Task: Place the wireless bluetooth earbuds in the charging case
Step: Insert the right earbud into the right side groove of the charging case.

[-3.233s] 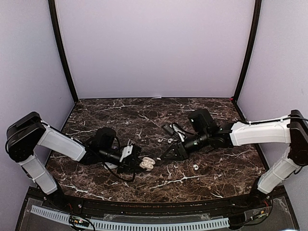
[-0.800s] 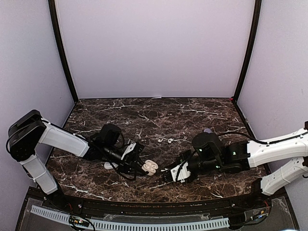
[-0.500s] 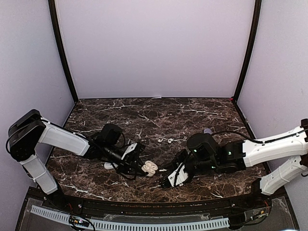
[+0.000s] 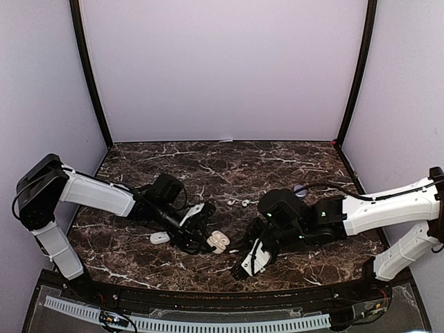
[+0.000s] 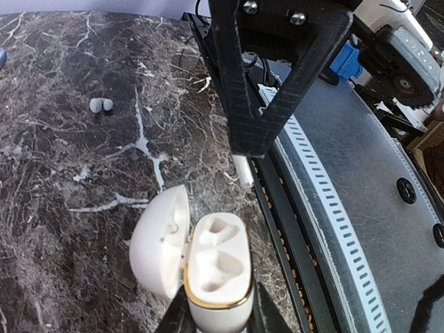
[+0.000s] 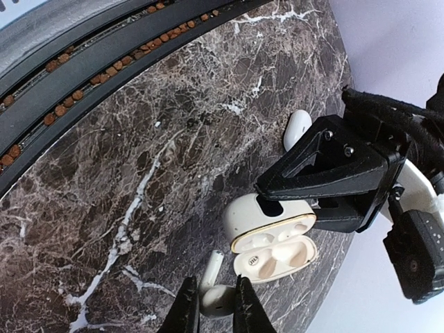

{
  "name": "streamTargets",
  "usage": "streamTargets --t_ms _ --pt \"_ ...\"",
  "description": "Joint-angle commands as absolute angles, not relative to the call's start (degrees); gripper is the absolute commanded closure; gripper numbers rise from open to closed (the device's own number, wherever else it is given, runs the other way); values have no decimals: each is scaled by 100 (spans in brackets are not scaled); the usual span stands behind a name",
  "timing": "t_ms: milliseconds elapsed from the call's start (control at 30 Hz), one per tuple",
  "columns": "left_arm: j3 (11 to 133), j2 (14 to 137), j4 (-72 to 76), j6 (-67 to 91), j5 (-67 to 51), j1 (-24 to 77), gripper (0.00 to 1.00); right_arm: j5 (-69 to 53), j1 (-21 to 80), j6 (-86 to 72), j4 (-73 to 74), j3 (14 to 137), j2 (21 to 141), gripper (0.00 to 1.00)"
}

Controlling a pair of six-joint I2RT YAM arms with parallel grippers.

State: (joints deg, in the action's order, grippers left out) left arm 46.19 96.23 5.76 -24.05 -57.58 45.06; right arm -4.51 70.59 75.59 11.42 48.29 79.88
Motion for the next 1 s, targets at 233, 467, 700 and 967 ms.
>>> streamTargets --t_ms 233,467,700,967 --pt "5413 10119 -1035 -3185 -6079 4553 82 -830 7127 8006 1988 5405 8278 100" --pt "5541 10195 -1265 -3367 -6135 4553 82 -1004 7132 8219 1977 5469 8343 100" --pt "5601 10205 -1337 -3427 -6129 4555 82 -1081 7133 8285 2092 5622 8512 100" --pt "5638 10204 -1459 -3577 -6177 4610 82 -1023 7135 8313 2124 5783 8696 100"
